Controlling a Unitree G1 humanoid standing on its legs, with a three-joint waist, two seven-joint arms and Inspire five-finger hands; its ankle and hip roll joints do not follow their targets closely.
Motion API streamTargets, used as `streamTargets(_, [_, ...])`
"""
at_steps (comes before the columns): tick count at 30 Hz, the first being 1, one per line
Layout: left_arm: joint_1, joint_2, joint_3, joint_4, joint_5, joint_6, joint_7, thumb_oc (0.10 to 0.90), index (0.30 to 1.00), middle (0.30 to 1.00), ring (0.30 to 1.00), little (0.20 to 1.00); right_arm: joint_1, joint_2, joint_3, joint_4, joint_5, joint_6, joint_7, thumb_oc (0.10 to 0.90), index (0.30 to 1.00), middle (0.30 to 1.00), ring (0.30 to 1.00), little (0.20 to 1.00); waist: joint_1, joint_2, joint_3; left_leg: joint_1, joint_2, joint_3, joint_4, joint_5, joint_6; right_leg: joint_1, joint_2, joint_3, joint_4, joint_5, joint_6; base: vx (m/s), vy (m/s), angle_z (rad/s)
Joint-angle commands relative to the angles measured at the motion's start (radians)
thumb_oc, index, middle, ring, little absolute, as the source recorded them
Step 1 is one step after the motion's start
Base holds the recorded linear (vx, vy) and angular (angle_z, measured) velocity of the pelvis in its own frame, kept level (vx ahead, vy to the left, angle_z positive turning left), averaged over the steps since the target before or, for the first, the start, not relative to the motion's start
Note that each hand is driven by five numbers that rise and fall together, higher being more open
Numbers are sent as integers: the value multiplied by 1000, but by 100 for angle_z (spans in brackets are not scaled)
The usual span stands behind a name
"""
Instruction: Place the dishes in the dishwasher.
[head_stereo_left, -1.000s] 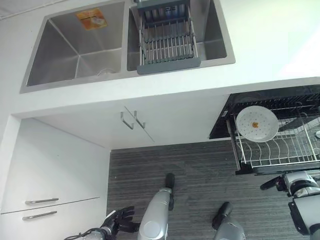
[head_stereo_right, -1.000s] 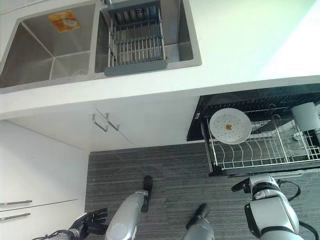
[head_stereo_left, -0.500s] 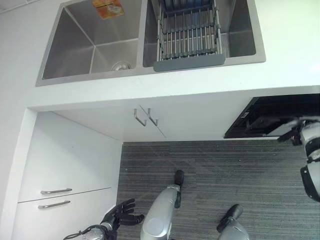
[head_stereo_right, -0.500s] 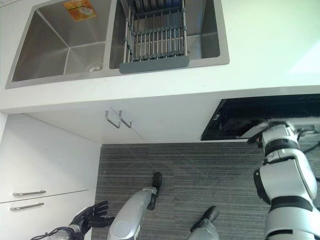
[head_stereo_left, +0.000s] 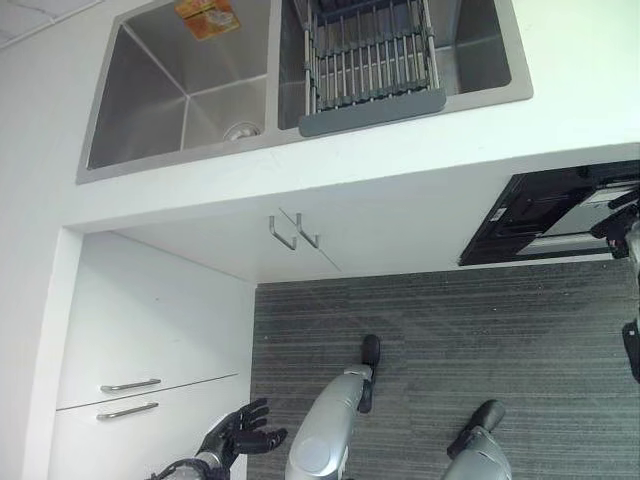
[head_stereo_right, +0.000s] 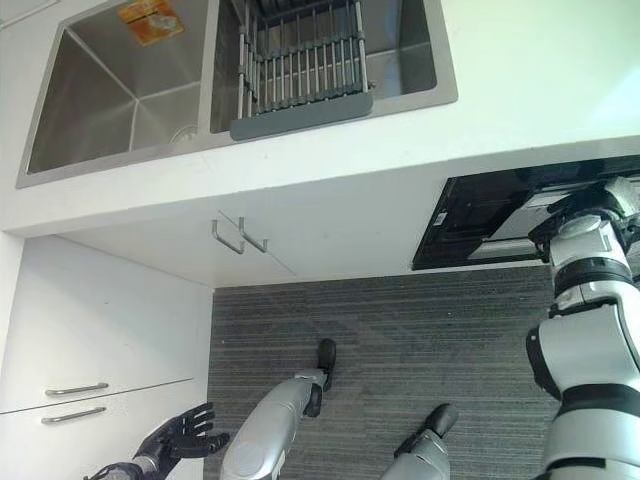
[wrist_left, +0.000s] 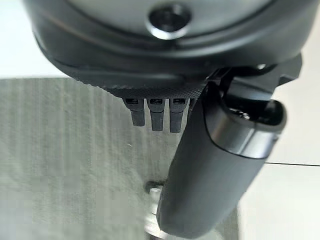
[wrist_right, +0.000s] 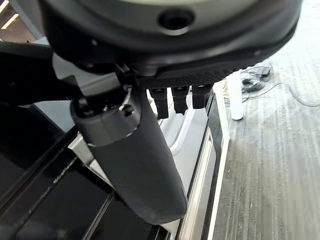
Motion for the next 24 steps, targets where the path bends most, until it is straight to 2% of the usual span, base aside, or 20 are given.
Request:
streamTargets(1, [18, 49, 33, -17, -79, -3, 12, 800, 900, 900, 900, 900, 144, -2, -51, -99, 131, -122, 178, 800, 900, 900, 900, 900, 33, -77, -107, 110, 103, -7, 51, -247, -96, -49, -25, 32, 93, -123, 19, -17, -65, 2])
streamTargets(2, [18, 53, 32, -19, -81, -2, 14, 800, 900, 900, 900, 900, 165, 3, -63, -102, 145, -123, 187, 800, 900, 900, 900, 900, 34, -80, -109, 114, 104, -7, 51, -248, -96, -46, -24, 31, 93, -124, 19, 1, -70, 7])
streamTargets(3, [7, 45, 42, -16, -98, 6, 25, 800, 900, 900, 900, 900, 269, 46, -124, -104, 179, -143, 212, 800, 900, 900, 900, 900, 19, -88, -118, 129, 111, -2, 51, -253, -96, -33, -17, 32, 93, -129, 17, 14, -33, -3])
streamTargets(4, [5, 45, 45, -15, -107, 6, 26, 800, 900, 900, 900, 900, 300, 57, -142, -105, 185, -152, 228, 800, 900, 900, 900, 900, 16, -91, -122, 135, 114, -1, 51, -255, -96, -29, -14, 32, 93, -131, 16, 42, -77, -3])
streamTargets(5, [-16, 35, 68, -18, -108, 35, 49, 800, 900, 900, 900, 900, 484, 146, -192, -114, 182, -225, 249, 800, 900, 900, 900, 900, -7, -106, -140, 161, 126, 5, 51, -262, -97, -8, 1, 36, 93, -140, 16, 42, -90, -15])
streamTargets(7, [-22, 33, 78, -16, -91, 53, 54, 800, 900, 900, 900, 900, 608, 212, -219, -135, 206, -257, 243, 800, 900, 900, 900, 900, -25, -119, -158, 181, 138, 9, 51, -265, -99, 11, 15, 38, 93, -148, 15, 40, -100, -5])
streamTargets(12, [-13, 6, 112, 25, -107, 72, 23, 800, 900, 900, 900, 900, 759, 303, -289, -125, 213, -312, 276, 800, 900, 900, 900, 900, -52, -142, -209, 223, 154, 14, 51, -273, -102, 49, 46, 43, 93, -173, 11, 34, -102, -16])
streamTargets(13, [-14, -2, 126, 36, -110, 81, 28, 800, 900, 900, 900, 900, 783, 321, -296, -119, 216, -328, 284, 800, 900, 900, 900, 900, -59, -149, -221, 222, 157, 22, 51, -254, -97, 49, 49, 35, 93, -164, -6, 16, -224, -18])
streamTargets(14, [-11, -11, 159, 58, -109, 84, 47, 800, 900, 900, 900, 900, 826, 352, -306, -118, 213, -361, 304, 800, 900, 900, 900, 900, -73, -161, -241, 251, 176, 32, 51, -254, -105, 74, 73, 41, 93, -183, -20, -4, -210, -15])
streamTargets(19, [-2, -25, 202, 87, -123, 77, 50, 800, 900, 900, 900, 900, 881, 409, -336, -136, 268, -374, 330, 800, 900, 900, 900, 900, -88, -161, -270, 277, 214, 39, 51, -237, -128, 110, 127, 57, 93, -224, -55, 39, -152, -2])
streamTargets(21, [-11, -37, 208, 101, -107, 73, 49, 800, 900, 900, 900, 900, 901, 436, -348, -141, 297, -369, 322, 800, 900, 900, 900, 900, -94, -162, -275, 285, 209, 55, 51, -237, -122, 113, 144, 65, 93, -236, -64, -40, -22, 22])
streamTargets(22, [-23, -47, 206, 116, -100, 70, 46, 800, 900, 900, 900, 900, 910, 451, -354, -144, 310, -363, 313, 800, 900, 900, 900, 900, -103, -164, -276, 301, 194, 84, 51, -236, -113, 116, 147, 63, 93, -238, -67, -34, 79, 28])
streamTargets(23, [-40, -59, 200, 128, -92, 69, 41, 800, 900, 900, 900, 900, 921, 470, -358, -150, 322, -358, 300, 800, 900, 900, 900, 900, -114, -172, -269, 324, 159, 123, 51, -239, -98, 122, 137, 61, 93, -233, -66, 45, 121, 28])
streamTargets(24, [-54, -66, 192, 129, -88, 76, 43, 800, 900, 900, 900, 900, 936, 487, -363, -151, 367, -355, 308, 800, 900, 900, 900, 900, -123, -171, -264, 340, 154, 141, 51, -258, -103, 143, 133, 57, 93, -240, -54, 33, 191, 35])
